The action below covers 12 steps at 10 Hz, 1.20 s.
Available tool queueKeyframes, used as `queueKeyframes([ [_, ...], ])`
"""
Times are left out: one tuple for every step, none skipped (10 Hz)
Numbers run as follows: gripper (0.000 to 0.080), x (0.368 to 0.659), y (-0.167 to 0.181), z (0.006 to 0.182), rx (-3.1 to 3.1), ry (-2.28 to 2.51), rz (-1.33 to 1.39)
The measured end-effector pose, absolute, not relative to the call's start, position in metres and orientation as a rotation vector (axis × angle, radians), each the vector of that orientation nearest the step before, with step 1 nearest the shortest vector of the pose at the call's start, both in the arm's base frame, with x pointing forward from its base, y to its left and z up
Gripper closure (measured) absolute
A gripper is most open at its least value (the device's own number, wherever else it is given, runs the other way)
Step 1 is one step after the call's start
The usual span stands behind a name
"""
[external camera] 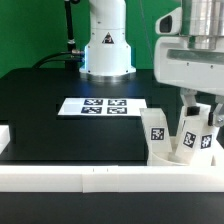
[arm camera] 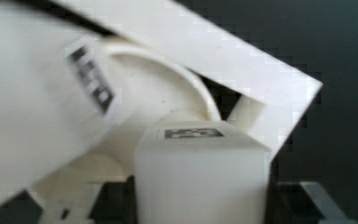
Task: Assemble stool
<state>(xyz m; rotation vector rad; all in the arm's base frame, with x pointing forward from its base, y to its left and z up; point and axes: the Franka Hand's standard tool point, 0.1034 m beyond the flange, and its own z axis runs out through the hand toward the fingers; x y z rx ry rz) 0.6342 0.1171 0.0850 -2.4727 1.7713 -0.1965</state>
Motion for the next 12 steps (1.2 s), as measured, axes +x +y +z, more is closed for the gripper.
queueKeyframes([
  [0.0462,0.6368,0.1165,0.0847,-2.346,1.88,-0.193],
  [0.0462,0.6389,0.1185,0.085,-2.134,2.049,-0.183],
  [0.0462,0.64,0.1198,0.0854,-1.975,2.152,-0.185],
  [0.0462,0.6397,0.1205,0.0855,-1.856,2.241,-0.155],
  [0.0462,0.6391,0.1223,0.0854,-1.683,2.356,-0.114],
  [0.0462,0.639,0.1235,0.0855,-1.53,2.436,-0.083],
  [0.0462,0.6395,0.123,0.0858,-1.487,2.45,-0.073],
  [0.0462,0.639,0.1233,0.0853,-1.351,2.517,-0.036],
  [0.0462,0.6386,0.1246,0.085,-1.293,2.534,-0.01],
  [0.0462,0.6384,0.125,0.0851,-1.247,2.544,0.01],
  [0.0462,0.6385,0.1238,0.0852,-1.231,2.547,0.017],
  [0.0459,0.639,0.1204,0.0866,-1.279,2.521,0.013],
])
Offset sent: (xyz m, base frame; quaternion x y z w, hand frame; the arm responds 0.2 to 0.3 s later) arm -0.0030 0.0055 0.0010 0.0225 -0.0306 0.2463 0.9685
